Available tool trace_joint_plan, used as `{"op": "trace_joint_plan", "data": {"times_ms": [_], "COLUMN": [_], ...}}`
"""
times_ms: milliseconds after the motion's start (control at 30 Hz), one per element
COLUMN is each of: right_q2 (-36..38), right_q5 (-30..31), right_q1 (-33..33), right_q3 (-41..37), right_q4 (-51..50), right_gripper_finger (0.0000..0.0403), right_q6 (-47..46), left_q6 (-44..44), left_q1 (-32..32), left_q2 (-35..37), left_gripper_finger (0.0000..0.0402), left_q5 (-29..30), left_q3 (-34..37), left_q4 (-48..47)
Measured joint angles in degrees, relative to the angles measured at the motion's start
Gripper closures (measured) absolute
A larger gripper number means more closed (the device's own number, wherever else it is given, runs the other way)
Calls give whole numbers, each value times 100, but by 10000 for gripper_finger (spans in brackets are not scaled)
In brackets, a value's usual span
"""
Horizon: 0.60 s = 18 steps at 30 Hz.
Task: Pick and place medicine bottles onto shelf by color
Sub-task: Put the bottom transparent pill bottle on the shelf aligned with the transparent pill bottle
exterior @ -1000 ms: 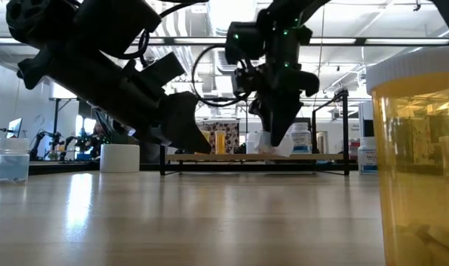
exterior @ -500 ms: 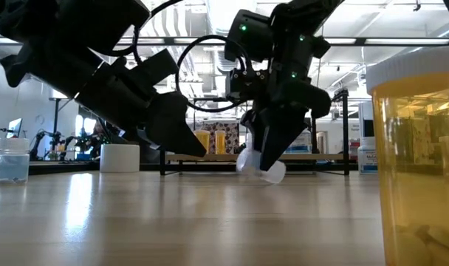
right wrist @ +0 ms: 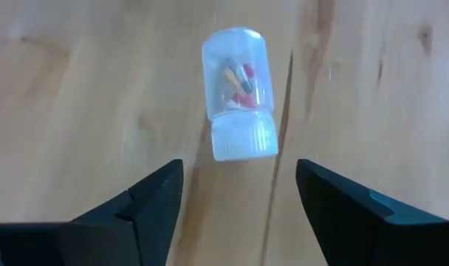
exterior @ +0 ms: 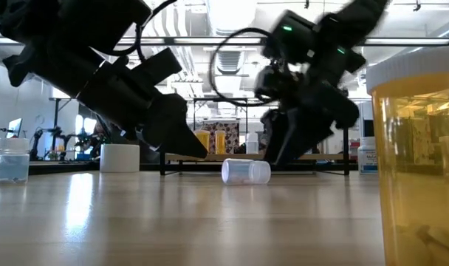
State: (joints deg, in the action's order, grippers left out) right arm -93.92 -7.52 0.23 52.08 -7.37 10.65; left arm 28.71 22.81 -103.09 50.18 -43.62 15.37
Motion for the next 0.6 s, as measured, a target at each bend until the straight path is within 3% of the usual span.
{"op": "trace_joint_plan", "data": {"times_ms": [267, 600], "right_q2": [-53, -751], "right_q5": [172, -152], "right_q1": [0, 32], "right_q3": [-1803, -1957], "right_q4": [3475, 4952], "right_gripper_finger": [183, 211], "right_q6": [-764, -750], "left_q6": [-1171, -1261], "left_q1": [-304, -696], "left_q2": [-309, -636], "left_gripper_finger": [86, 86], "left_q5": [-1131, -1532], "left_q3": [146, 133], "left_q4": [1322, 1673]}}
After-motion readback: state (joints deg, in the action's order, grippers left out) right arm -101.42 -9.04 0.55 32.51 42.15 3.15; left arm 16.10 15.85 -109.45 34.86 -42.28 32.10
